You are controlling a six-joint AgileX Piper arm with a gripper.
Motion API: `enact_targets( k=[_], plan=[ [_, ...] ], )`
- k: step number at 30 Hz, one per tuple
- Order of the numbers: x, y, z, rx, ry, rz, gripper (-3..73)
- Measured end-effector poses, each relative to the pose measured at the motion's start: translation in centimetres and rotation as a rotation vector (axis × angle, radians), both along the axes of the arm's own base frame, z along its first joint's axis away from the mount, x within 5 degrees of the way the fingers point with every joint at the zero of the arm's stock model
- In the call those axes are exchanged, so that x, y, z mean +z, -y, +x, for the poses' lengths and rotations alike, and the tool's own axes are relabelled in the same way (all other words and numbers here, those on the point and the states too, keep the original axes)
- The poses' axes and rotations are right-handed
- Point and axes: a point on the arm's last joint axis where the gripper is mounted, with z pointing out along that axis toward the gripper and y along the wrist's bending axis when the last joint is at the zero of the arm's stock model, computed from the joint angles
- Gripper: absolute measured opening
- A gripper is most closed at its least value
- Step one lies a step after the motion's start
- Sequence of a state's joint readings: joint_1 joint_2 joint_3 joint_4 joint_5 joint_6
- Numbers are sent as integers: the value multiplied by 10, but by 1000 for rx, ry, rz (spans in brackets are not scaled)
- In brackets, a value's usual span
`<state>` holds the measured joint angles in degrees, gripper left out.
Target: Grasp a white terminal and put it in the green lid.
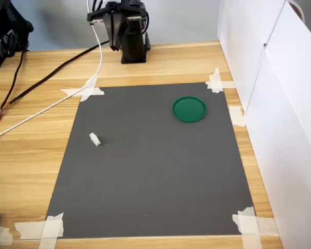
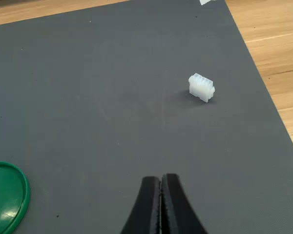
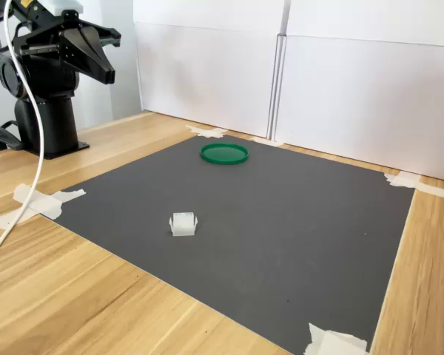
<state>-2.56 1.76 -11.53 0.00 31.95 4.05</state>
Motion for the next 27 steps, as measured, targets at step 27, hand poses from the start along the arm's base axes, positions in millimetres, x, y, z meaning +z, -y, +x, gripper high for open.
enact_targets(
  k=[27],
  plan=[
    [6,0,2,3,-19,-9,-22]
  ],
)
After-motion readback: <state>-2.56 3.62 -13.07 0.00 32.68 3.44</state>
